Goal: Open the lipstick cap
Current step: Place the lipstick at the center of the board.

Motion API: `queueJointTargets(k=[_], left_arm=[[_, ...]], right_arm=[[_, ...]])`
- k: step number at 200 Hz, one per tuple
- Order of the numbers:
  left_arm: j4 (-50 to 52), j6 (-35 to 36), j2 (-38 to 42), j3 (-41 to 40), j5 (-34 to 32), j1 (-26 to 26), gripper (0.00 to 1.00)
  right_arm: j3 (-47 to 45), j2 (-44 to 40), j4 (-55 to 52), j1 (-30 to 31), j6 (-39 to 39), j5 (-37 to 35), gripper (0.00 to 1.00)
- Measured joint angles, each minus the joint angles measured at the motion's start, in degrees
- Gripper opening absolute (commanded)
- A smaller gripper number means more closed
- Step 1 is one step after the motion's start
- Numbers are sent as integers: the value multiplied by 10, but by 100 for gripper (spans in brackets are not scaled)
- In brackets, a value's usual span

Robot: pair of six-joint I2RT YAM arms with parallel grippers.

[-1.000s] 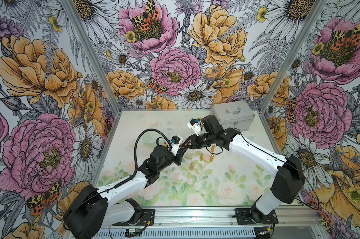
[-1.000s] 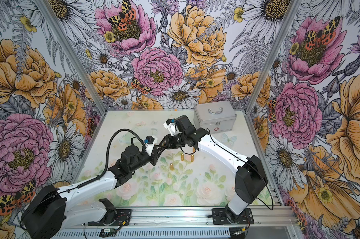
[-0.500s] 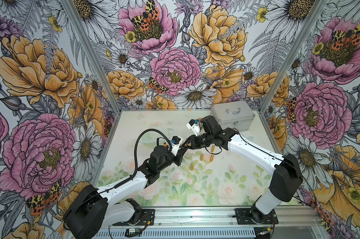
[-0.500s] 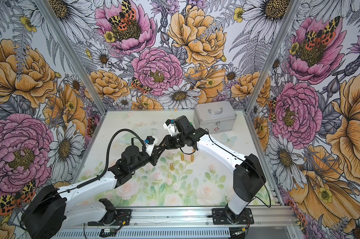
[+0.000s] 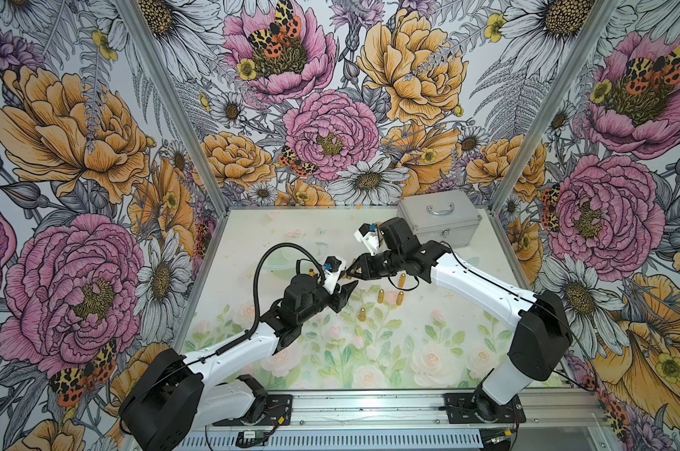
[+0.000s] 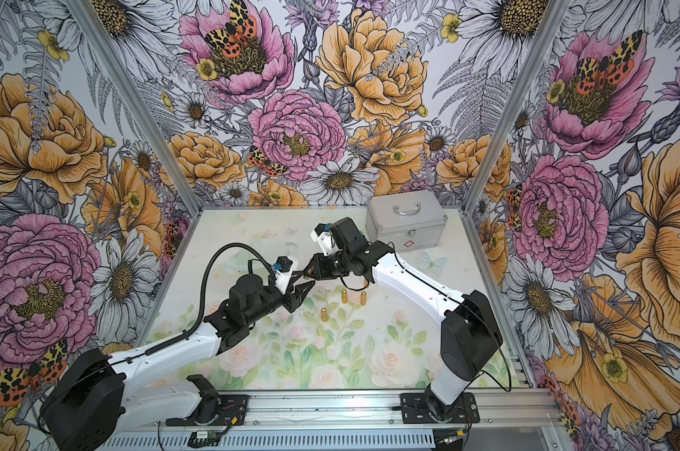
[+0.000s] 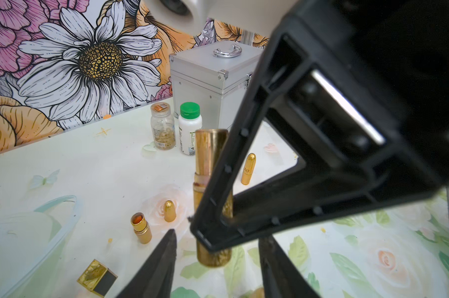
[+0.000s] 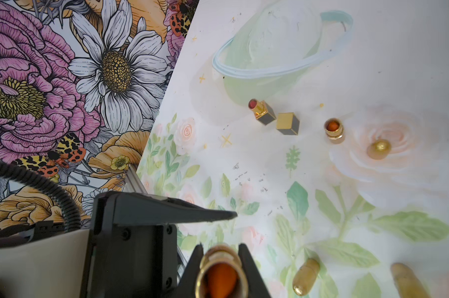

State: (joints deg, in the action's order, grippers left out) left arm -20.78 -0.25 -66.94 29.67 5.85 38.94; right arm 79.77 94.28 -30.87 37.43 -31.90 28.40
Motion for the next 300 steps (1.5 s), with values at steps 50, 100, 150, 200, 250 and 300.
queueJointTargets(k=[50, 100, 150, 200, 250, 300], left_arm=[[24, -10, 1, 0, -28, -1, 97], [62, -59, 4, 0, -60, -7, 99], [78, -102, -8, 5, -77, -11, 99], [86, -130, -34, 23, -83, -16, 99], [86, -134, -46, 33, -84, -18, 98], [86, -136, -48, 33, -85, -24, 99]], right_arm=[[3, 0, -2, -20, 17, -131, 21], [5, 42, 3, -12, 56, -277, 21], [3, 118, 38, 4, 80, -346, 21], [3, 181, 76, 5, 87, -384, 21], [4, 223, 94, 5, 89, -398, 21], [9, 240, 108, 4, 89, -403, 21]])
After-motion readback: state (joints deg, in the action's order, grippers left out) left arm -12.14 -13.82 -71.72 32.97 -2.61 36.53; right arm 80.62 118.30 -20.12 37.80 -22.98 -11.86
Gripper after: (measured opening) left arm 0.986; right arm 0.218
